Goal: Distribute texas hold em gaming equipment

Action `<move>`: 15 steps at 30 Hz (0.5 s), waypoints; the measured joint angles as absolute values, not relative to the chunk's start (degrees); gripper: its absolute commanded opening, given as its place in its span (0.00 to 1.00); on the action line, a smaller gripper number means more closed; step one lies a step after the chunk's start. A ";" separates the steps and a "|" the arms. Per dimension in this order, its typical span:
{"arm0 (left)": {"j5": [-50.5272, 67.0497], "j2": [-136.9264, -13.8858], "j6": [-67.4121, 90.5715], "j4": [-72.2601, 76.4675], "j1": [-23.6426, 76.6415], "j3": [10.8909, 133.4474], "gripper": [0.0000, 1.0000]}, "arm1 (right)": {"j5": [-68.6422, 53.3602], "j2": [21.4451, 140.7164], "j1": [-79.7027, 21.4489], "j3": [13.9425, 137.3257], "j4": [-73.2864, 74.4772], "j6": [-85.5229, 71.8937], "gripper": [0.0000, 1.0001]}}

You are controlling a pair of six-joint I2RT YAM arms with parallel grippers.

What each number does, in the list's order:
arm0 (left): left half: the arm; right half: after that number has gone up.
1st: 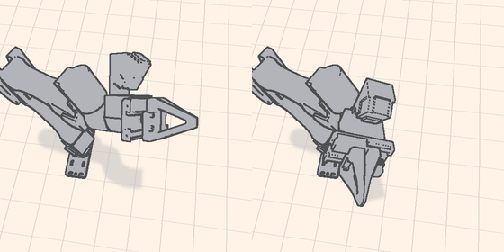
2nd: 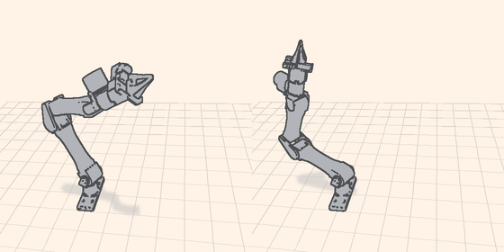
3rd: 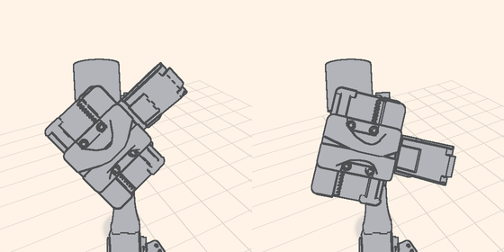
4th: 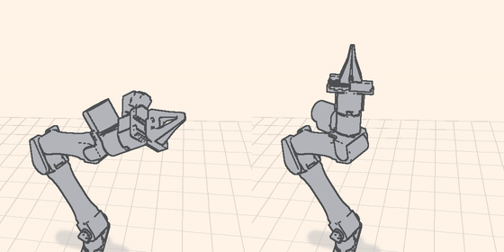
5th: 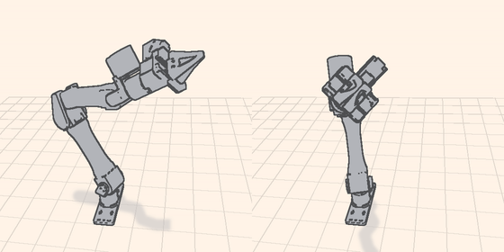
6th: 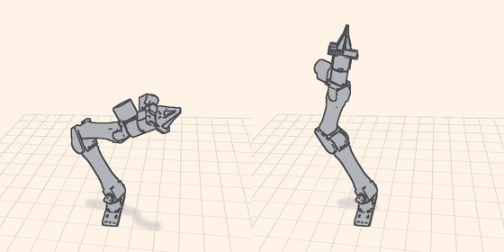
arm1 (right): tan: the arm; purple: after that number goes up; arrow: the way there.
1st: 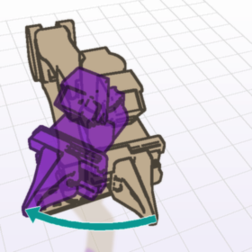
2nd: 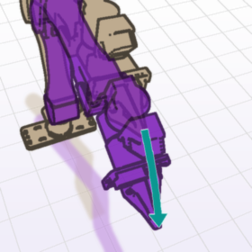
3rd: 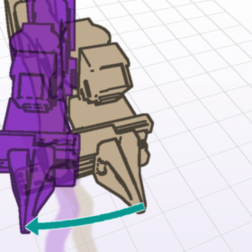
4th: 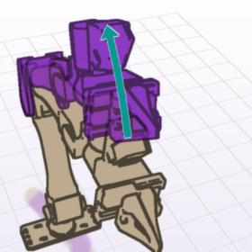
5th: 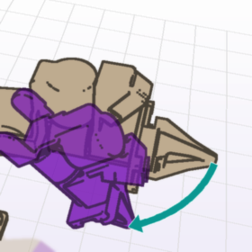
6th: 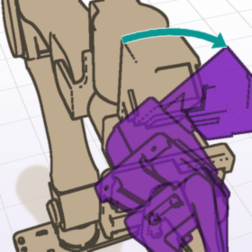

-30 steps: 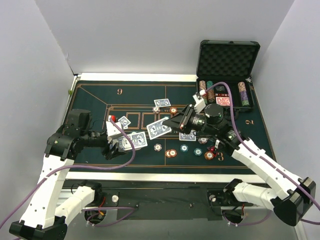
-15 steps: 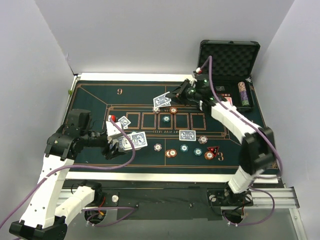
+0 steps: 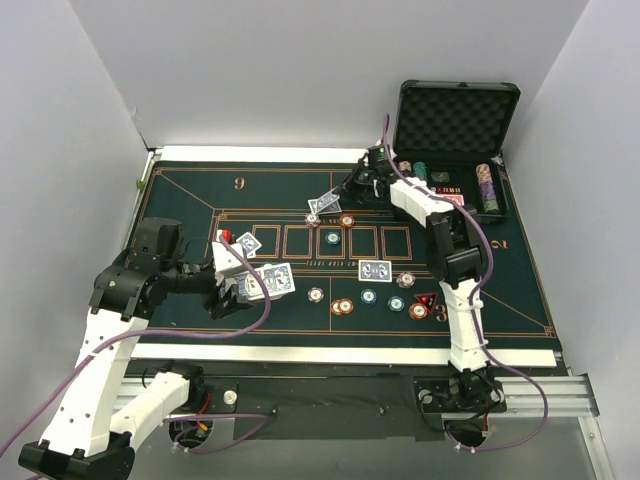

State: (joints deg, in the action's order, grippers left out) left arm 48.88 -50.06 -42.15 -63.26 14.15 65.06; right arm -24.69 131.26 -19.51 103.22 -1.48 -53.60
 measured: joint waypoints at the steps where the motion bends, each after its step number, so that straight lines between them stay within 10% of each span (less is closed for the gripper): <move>1: 48.86 -50.06 -42.15 -63.29 14.15 65.06 0.33 | -24.16 132.14 -19.42 103.53 -1.21 -53.52 0.00; 15: 48.88 -49.91 -42.11 -63.31 14.15 65.06 0.33 | -19.97 133.47 -19.20 102.63 5.26 -48.38 0.53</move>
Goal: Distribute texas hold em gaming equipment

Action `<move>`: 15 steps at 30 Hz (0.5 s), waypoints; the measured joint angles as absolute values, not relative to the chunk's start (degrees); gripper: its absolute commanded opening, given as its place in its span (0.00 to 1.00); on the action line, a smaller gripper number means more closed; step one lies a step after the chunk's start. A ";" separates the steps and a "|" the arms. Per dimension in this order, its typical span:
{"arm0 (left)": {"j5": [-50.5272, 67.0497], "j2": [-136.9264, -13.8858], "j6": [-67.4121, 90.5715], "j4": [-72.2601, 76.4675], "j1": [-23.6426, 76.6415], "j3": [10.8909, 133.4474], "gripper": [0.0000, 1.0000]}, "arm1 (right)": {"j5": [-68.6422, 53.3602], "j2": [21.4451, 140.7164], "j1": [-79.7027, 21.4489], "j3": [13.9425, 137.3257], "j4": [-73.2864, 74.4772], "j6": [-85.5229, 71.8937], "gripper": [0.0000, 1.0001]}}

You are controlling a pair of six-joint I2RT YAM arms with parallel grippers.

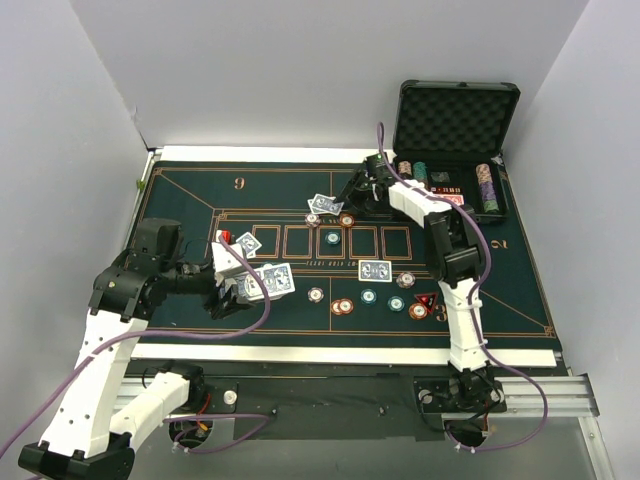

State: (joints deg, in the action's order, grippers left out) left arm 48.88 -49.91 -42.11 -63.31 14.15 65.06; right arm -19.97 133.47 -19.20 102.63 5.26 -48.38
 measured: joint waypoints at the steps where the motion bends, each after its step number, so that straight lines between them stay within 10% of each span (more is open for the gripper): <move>1: 48.88 -49.84 -42.11 -63.31 14.15 65.06 0.33 | -19.75 133.27 -19.20 102.59 5.82 -48.01 0.56; 15: 48.93 -48.71 -42.00 -63.40 14.15 65.06 0.33 | -13.08 100.57 -22.61 90.50 12.38 -42.30 0.93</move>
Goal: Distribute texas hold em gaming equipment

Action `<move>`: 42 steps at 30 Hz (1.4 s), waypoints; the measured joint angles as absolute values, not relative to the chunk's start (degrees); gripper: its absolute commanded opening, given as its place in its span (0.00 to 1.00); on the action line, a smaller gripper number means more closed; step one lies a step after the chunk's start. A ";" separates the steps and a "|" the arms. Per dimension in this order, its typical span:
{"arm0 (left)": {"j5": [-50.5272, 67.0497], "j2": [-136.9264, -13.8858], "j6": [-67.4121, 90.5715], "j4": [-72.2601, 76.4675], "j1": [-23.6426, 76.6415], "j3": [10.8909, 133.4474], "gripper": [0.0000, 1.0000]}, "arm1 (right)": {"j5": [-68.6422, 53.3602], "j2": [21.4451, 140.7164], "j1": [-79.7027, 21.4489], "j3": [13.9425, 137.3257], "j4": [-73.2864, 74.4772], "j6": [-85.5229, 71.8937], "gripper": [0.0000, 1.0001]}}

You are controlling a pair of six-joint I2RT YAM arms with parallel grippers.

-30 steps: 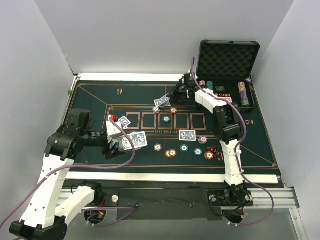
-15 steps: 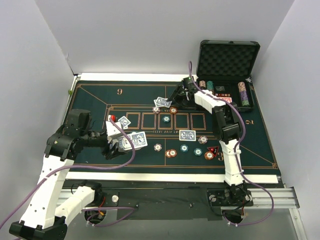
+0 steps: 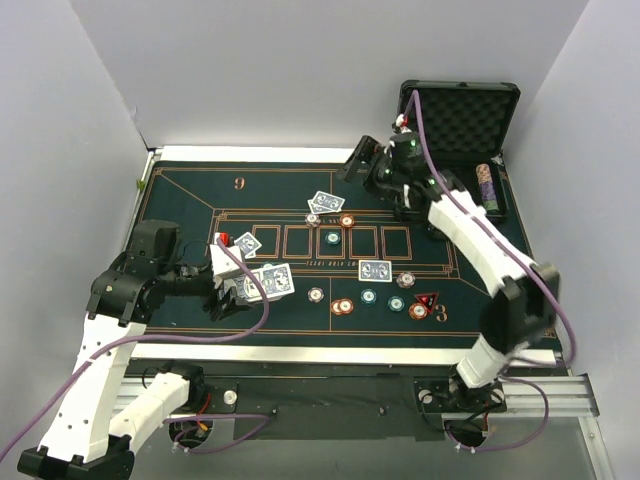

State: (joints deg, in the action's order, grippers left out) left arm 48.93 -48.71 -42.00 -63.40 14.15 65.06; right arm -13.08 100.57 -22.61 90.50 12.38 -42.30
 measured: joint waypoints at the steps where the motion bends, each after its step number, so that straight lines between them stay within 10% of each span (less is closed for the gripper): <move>1: 48.90 -48.73 -42.00 -63.44 14.15 65.06 0.33 | -13.69 96.33 -23.79 87.74 11.16 -43.11 0.96; 8: 48.90 -48.73 -42.39 -63.90 14.15 65.06 0.33 | -21.23 75.55 -36.38 66.15 -0.69 -52.05 0.98; 23: 48.90 -49.32 -42.65 -64.07 14.15 65.06 0.33 | -23.40 72.23 -52.58 56.97 -10.04 -60.38 0.98; 42: 48.88 -49.45 -42.63 -64.12 14.15 65.06 0.33 | -22.85 75.70 -55.96 53.21 -16.88 -65.36 0.54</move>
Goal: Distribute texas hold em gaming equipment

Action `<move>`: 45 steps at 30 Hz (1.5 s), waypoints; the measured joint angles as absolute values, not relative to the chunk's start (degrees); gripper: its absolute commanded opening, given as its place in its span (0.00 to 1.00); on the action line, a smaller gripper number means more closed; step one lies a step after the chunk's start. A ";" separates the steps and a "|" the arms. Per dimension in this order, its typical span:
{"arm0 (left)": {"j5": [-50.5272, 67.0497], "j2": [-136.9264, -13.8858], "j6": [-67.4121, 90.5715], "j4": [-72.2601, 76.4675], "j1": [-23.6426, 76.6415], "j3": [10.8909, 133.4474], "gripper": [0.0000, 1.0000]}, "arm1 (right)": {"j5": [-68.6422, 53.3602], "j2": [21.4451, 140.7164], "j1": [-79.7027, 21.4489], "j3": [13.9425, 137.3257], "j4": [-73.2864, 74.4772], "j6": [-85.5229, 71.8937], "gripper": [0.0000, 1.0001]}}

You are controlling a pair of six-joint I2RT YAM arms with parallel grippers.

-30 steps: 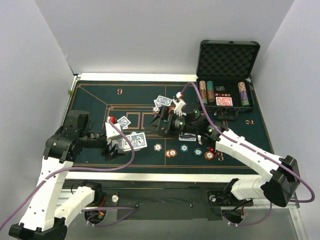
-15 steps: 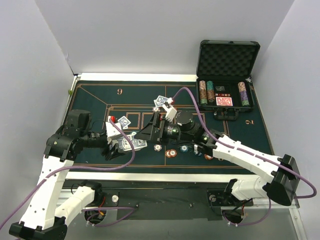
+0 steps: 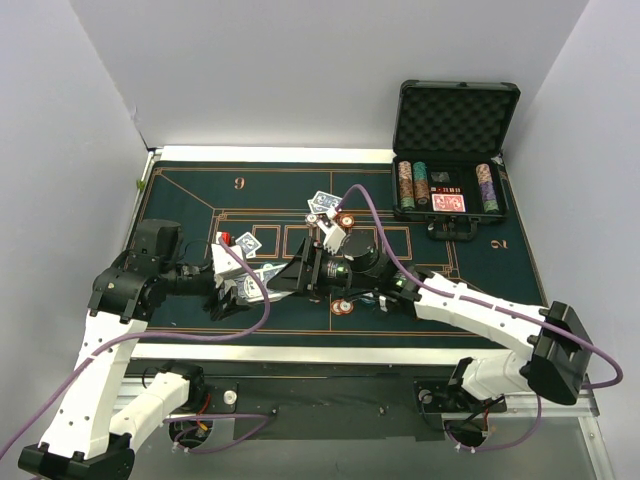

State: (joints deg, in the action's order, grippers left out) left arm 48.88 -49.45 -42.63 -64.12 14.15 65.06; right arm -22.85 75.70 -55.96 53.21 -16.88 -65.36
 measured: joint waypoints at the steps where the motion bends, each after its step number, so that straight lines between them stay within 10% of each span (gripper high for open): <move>1: 48.84 -49.47 -42.61 -64.10 14.15 65.06 0.33 | -22.81 75.61 -55.96 53.17 -17.08 -65.60 0.52; 45: 49.82 -49.41 -42.17 -63.94 14.15 65.06 0.33 | -19.75 62.00 -47.37 50.11 -7.33 -62.94 0.24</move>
State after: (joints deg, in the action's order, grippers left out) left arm 49.82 -49.41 -42.17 -63.94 14.15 65.06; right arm -19.75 62.00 -47.37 50.11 -7.33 -62.94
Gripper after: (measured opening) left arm 0.754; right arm 0.241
